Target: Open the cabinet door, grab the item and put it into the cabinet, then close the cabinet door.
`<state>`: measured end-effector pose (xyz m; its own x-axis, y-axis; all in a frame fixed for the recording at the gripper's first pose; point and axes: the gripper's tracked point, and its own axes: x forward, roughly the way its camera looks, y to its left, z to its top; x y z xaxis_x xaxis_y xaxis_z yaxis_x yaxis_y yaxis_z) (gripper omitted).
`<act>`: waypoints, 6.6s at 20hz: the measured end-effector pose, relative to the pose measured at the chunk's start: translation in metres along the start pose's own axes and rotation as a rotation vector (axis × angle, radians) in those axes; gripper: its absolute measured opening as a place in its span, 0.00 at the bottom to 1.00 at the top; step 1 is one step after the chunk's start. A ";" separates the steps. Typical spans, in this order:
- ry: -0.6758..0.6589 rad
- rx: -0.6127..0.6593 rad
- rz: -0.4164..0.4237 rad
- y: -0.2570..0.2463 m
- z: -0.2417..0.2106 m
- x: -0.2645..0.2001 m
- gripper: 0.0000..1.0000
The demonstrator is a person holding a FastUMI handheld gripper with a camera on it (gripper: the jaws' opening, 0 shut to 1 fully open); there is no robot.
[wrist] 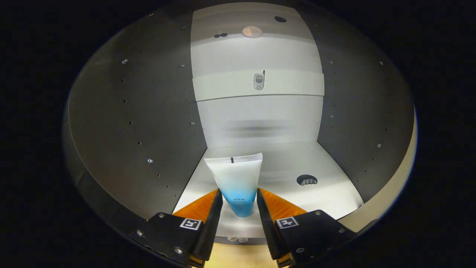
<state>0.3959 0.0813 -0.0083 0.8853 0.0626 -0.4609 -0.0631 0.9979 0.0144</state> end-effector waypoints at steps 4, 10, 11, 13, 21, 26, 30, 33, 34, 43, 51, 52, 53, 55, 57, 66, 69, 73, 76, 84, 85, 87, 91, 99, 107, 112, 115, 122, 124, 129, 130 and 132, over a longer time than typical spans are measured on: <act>-0.074 -0.011 0.004 0.003 0.010 -0.031 0.94; -0.225 -0.028 -0.005 0.006 0.024 -0.110 0.94; -0.250 -0.028 -0.012 0.006 0.025 -0.124 0.94; -0.294 -0.023 -0.011 0.009 0.025 -0.153 0.94; -0.416 -0.015 -0.013 0.015 0.003 -0.255 0.94; -0.433 0.002 -0.032 0.014 -0.030 -0.293 0.94; -0.443 0.017 -0.034 0.011 -0.054 -0.320 0.94; -0.444 0.016 -0.039 0.007 -0.074 -0.336 0.94; -0.444 0.017 -0.047 0.003 -0.080 -0.341 0.94; -0.462 0.033 -0.186 -0.061 -0.108 -0.401 0.94; -0.477 0.127 -0.326 -0.146 -0.122 -0.452 0.94; -0.476 0.143 -0.351 -0.160 -0.125 -0.458 0.94; -0.474 0.156 -0.378 -0.174 -0.127 -0.464 0.94; -0.469 0.186 -0.430 -0.203 -0.132 -0.474 0.94; -0.475 0.215 -0.481 -0.229 -0.133 -0.484 0.94; -0.482 0.212 -0.650 -0.320 -0.098 -0.462 0.95; -0.501 0.196 -0.652 -0.328 -0.078 -0.444 0.95; -0.516 0.150 -0.648 -0.318 -0.058 -0.427 0.95; -0.525 0.107 -0.668 -0.316 -0.056 -0.431 0.93; -0.508 0.109 -0.626 -0.276 -0.064 -0.427 0.92; -0.509 0.108 -0.616 -0.270 -0.064 -0.427 0.92; -0.506 0.103 -0.593 -0.257 -0.064 -0.423 0.92; -0.512 0.083 -0.548 -0.230 -0.061 -0.419 0.92; -0.515 0.069 -0.387 -0.165 -0.055 -0.392 0.92; -0.493 0.055 -0.270 -0.114 -0.045 -0.355 0.92; -0.491 0.069 -0.198 -0.085 -0.035 -0.332 0.92; -0.480 0.068 -0.144 -0.065 -0.033 -0.316 0.93; -0.432 0.030 -0.054 -0.028 -0.037 -0.288 0.94; -0.411 0.017 -0.042 -0.024 -0.045 -0.282 0.94; -0.407 0.008 -0.025 -0.013 -0.058 -0.295 0.94; -0.412 0.009 -0.025 -0.012 -0.060 -0.302 0.94; -0.422 0.007 -0.030 -0.014 -0.066 -0.313 0.94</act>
<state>0.0893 0.0462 0.0774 0.9978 0.0331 -0.0577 -0.0324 0.9994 0.0127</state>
